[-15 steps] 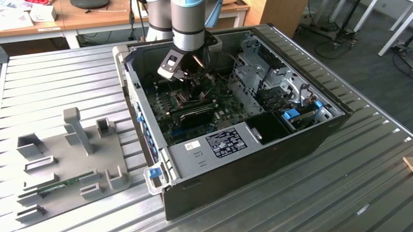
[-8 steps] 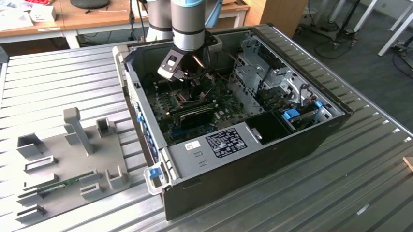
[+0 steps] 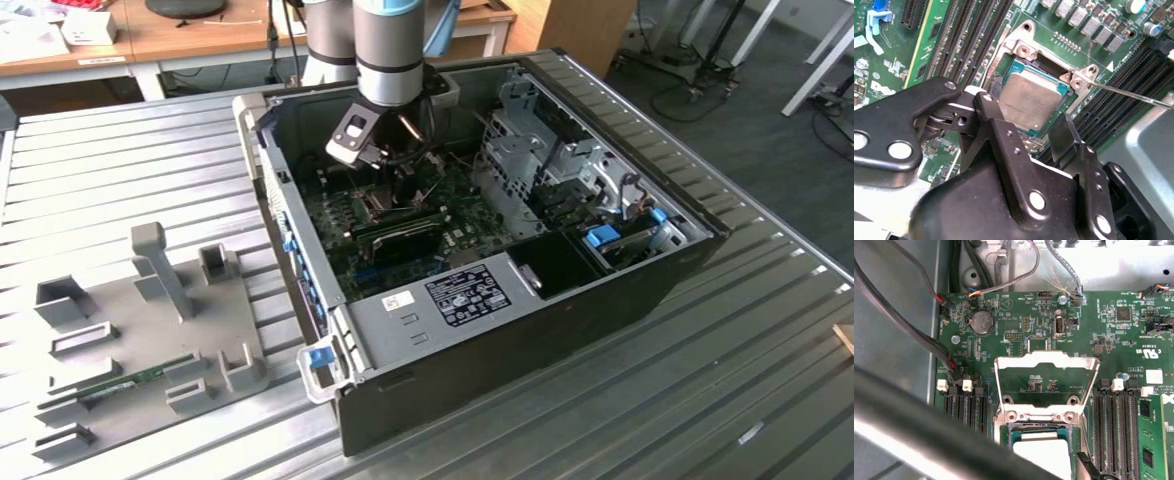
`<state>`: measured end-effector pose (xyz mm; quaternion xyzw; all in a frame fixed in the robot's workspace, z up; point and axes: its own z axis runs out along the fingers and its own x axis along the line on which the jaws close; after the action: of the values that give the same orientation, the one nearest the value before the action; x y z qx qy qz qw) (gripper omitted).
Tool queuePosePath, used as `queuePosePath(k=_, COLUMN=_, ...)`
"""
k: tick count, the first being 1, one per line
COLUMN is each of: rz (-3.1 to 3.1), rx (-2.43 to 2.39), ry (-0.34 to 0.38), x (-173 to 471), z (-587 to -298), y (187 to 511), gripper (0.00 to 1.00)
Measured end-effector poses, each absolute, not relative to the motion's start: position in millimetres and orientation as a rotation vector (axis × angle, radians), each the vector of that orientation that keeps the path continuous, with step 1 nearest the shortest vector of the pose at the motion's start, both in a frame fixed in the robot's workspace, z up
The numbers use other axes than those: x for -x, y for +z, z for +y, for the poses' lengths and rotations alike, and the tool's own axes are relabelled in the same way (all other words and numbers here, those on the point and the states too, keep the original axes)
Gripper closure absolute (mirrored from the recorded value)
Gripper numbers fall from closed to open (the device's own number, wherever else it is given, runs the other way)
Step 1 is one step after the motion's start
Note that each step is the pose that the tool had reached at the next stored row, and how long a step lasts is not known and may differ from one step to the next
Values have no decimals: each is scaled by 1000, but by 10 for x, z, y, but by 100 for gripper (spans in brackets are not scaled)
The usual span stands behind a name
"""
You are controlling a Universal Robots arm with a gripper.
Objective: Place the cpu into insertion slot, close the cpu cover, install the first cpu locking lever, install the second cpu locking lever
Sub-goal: 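Place the cpu into insertion slot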
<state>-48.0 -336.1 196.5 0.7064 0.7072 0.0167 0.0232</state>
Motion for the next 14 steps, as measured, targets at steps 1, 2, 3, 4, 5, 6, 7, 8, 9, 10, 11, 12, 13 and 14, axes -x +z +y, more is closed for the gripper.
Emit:
queuePosePath(k=1, rz=2200, rx=-2176, ry=52, x=479, z=-3361, y=1959, gripper=36)
queuePosePath(k=2, rz=2209, rx=-2168, ry=52, x=479, z=-3361, y=1954, gripper=36)
queuePosePath(k=3, rz=2211, rx=-2166, ry=52, x=479, z=-3362, y=1952, gripper=36)
queuePosePath(k=4, rz=2212, rx=-2165, ry=52, x=479, z=-3361, y=1949, gripper=36)
queuePosePath(k=5, rz=2212, rx=-2165, ry=52, x=479, z=-3361, y=1944, gripper=36)
queuePosePath(k=6, rz=2212, rx=-2165, ry=52, x=480, z=-3361, y=1938, gripper=36)
queuePosePath(k=7, rz=2212, rx=-2165, ry=52, x=480, z=-3361, y=1932, gripper=36)
queuePosePath(k=8, rz=2212, rx=-2165, ry=52, x=481, z=-3361, y=1927, gripper=36)
queuePosePath(k=9, rz=2212, rx=-2165, ry=52, x=482, z=-3360, y=1922, gripper=36)
queuePosePath(k=10, rz=2212, rx=-2165, ry=52, x=483, z=-3360, y=1918, gripper=36)
queuePosePath(k=11, rz=2212, rx=-2165, ry=52, x=483, z=-3360, y=1916, gripper=36)
queuePosePath(k=12, rz=2212, rx=-2165, ry=52, x=483, z=-3361, y=1915, gripper=36)
queuePosePath(k=13, rz=2212, rx=-2165, ry=52, x=483, z=-3360, y=1912, gripper=36)
queuePosePath(k=14, rz=2212, rx=-2165, ry=52, x=483, z=-3360, y=1910, gripper=36)
